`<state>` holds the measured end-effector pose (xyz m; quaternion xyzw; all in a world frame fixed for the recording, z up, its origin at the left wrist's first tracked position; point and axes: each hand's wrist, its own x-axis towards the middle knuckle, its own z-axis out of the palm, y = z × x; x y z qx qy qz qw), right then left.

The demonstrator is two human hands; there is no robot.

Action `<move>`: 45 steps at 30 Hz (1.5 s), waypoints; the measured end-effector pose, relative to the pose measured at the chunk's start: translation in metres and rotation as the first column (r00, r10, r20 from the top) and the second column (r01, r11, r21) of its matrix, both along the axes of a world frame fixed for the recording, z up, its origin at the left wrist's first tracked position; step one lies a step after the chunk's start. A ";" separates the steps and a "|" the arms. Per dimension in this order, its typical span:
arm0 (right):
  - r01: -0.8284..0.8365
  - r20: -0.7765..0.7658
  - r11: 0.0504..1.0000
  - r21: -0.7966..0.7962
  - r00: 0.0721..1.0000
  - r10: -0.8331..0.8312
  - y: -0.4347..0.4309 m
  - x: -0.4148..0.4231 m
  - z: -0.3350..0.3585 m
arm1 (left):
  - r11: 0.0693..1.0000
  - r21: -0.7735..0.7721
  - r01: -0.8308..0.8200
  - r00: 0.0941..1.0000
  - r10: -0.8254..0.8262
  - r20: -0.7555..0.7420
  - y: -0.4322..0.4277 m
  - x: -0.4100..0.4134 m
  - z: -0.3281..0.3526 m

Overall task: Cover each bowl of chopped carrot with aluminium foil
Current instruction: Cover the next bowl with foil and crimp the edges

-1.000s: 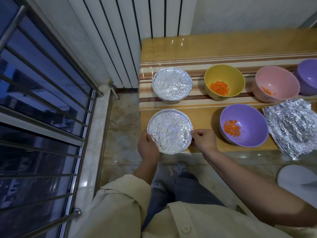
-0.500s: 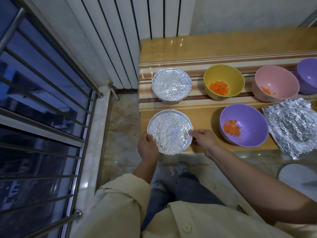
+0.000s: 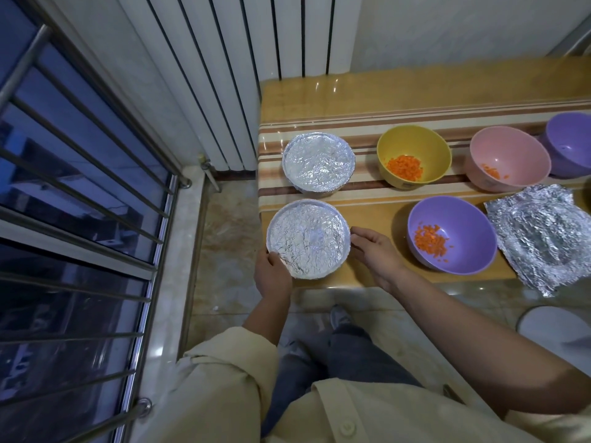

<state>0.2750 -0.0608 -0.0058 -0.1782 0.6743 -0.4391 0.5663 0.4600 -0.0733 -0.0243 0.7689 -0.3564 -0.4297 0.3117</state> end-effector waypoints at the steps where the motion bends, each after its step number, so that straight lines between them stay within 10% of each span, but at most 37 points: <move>1: 0.042 -0.006 0.999 0.021 0.999 -0.042 0.002 0.000 0.001 | 1.000 0.003 0.005 1.000 -0.005 -0.021 0.000 0.000 0.000; 22: 0.210 0.132 0.964 0.164 0.964 -0.233 0.014 0.035 0.006 | 0.998 0.053 0.046 0.958 -0.029 -0.284 -0.009 0.015 -0.023; 26: 0.085 -0.109 0.993 0.077 0.991 -0.077 0.022 0.014 0.002 | 0.995 0.087 0.041 0.985 -0.026 -0.171 -0.007 0.016 -0.006; 31: -0.128 -0.781 0.987 -0.095 0.624 0.006 0.035 -0.042 0.013 | 0.974 -0.188 0.126 0.953 -0.066 0.296 0.010 0.000 0.030; 35: -0.232 -0.901 0.936 0.265 0.287 0.326 0.053 -0.094 0.007 | 0.869 -0.385 0.312 0.945 -0.241 0.223 0.017 -0.039 0.046; 45: -0.678 -0.897 0.711 0.188 0.177 0.406 0.085 -0.135 0.011 | 0.866 0.113 0.487 0.859 -0.452 -0.241 0.028 -0.159 0.037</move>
